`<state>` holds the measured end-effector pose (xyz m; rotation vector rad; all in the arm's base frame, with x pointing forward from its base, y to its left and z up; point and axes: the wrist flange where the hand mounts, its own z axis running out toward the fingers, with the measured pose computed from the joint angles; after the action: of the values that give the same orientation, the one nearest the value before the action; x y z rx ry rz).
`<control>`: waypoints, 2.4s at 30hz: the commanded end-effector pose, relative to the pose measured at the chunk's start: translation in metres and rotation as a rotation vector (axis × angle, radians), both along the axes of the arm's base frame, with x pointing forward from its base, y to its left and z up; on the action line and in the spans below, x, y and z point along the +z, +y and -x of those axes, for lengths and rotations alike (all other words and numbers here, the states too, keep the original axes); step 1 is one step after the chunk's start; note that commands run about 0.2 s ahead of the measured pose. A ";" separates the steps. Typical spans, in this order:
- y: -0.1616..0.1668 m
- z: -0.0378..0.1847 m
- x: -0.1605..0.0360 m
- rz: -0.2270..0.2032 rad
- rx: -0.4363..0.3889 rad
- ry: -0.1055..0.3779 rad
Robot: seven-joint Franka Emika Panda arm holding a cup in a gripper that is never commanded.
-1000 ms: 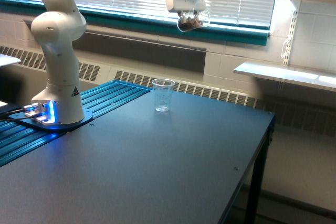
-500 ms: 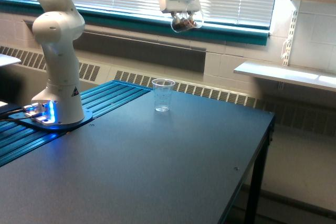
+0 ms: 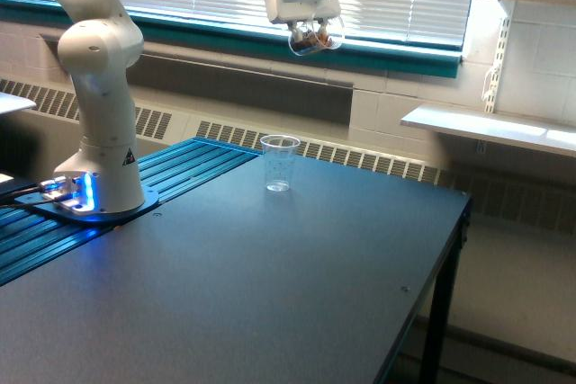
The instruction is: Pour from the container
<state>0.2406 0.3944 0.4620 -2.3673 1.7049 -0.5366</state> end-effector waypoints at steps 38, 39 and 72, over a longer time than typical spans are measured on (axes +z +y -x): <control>-0.008 -0.019 0.006 -0.235 -0.066 0.011; -0.008 -0.020 0.007 -0.238 -0.067 0.011; -0.001 -0.030 -0.011 -0.305 0.045 -0.010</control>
<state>0.2704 0.3932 0.4564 -2.1534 1.6471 -0.2441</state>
